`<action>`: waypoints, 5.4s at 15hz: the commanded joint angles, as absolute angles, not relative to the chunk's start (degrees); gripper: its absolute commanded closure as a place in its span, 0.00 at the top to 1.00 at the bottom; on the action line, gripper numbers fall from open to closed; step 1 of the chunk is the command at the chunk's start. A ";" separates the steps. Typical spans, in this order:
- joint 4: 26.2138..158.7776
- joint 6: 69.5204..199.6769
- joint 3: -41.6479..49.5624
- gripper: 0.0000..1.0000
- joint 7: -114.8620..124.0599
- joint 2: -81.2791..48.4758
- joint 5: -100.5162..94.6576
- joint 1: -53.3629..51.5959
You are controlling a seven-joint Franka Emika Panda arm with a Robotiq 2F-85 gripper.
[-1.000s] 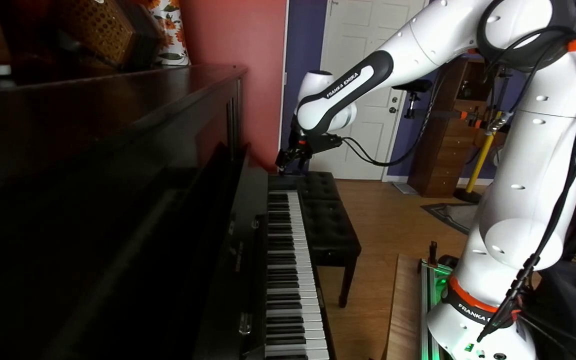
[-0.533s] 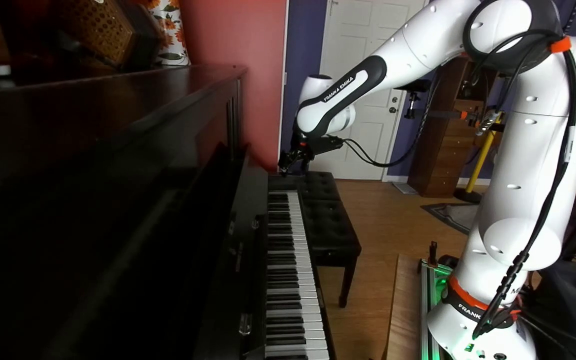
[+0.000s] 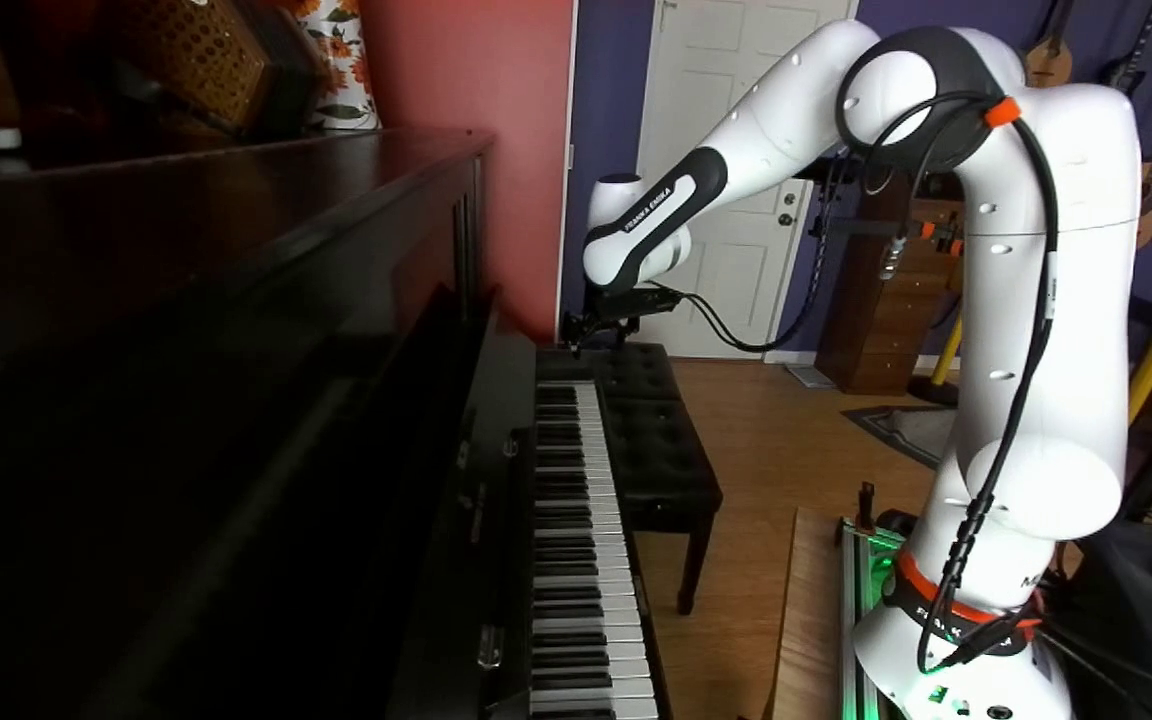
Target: Press the rightmost f sharp note on the piano
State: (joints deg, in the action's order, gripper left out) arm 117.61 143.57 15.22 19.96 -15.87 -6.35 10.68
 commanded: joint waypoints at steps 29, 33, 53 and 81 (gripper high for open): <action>89.56 142.22 15.10 0.00 18.87 -45.78 3.14 15.46; 88.20 144.35 14.96 0.00 18.52 -47.85 3.28 15.79; 83.63 148.99 14.91 0.00 18.06 -53.92 3.77 16.85; 86.97 149.31 16.55 0.62 18.60 -47.05 2.75 15.05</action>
